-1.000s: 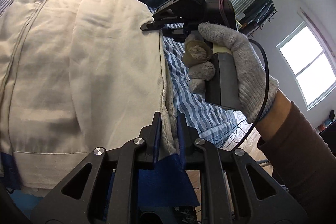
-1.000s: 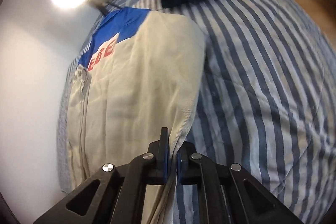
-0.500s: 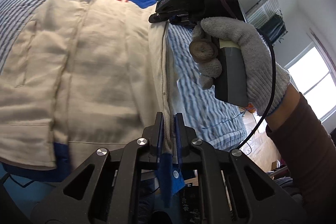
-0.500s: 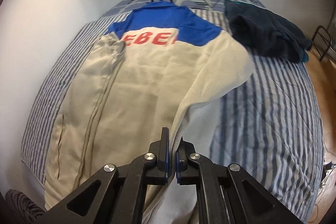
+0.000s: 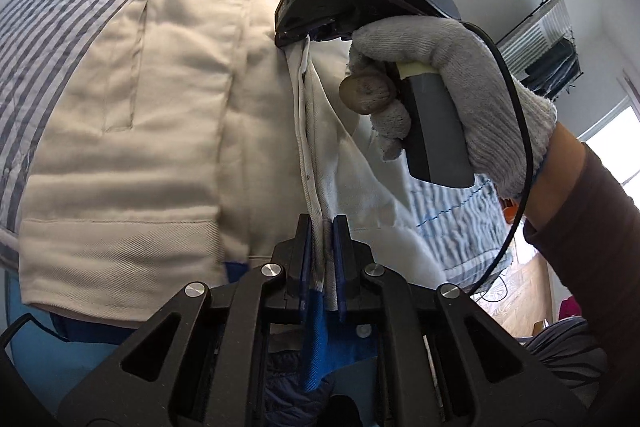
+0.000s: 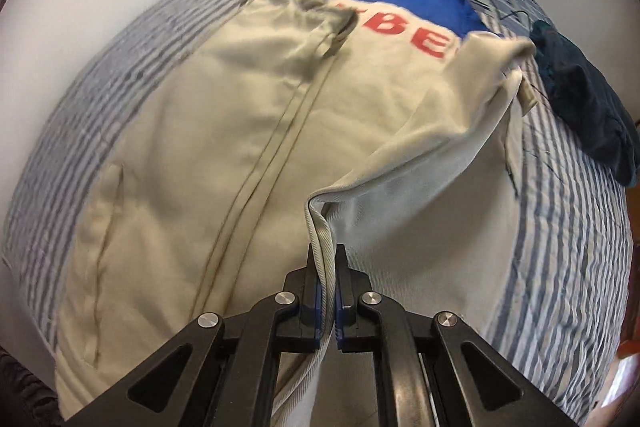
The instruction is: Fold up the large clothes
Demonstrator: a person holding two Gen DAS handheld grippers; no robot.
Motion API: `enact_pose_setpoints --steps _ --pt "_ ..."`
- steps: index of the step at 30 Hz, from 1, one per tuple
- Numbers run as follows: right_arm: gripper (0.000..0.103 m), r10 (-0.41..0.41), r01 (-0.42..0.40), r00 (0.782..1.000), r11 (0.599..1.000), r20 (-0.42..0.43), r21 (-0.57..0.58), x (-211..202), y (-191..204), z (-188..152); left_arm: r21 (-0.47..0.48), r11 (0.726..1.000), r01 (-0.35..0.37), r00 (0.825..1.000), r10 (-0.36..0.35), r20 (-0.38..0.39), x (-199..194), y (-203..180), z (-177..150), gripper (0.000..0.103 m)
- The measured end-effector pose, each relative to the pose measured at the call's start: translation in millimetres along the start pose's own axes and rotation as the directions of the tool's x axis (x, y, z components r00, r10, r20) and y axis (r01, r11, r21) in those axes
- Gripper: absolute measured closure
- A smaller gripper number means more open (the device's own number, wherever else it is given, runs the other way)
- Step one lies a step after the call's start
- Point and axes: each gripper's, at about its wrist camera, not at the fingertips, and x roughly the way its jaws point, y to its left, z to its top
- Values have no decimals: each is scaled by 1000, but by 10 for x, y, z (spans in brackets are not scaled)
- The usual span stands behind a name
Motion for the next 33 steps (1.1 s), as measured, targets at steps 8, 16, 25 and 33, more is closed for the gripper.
enact_pose_setpoints --steps 8,16,25,33 --pt "79 178 -180 983 983 37 37 -175 -185 -43 -2 1000 -5 1000 5 -16 71 53 -61 95" --pt "80 182 -240 957 933 224 267 -556 -1050 -54 8 1000 4 1000 -4 -8 80 63 -15 95" --pt "67 167 -248 955 902 244 353 -262 -1373 456 32 999 -11 1000 11 -17 86 45 -34 95" --pt "68 56 -97 989 947 138 305 254 -1250 1016 26 1000 9 999 -8 -43 150 103 -24 95"
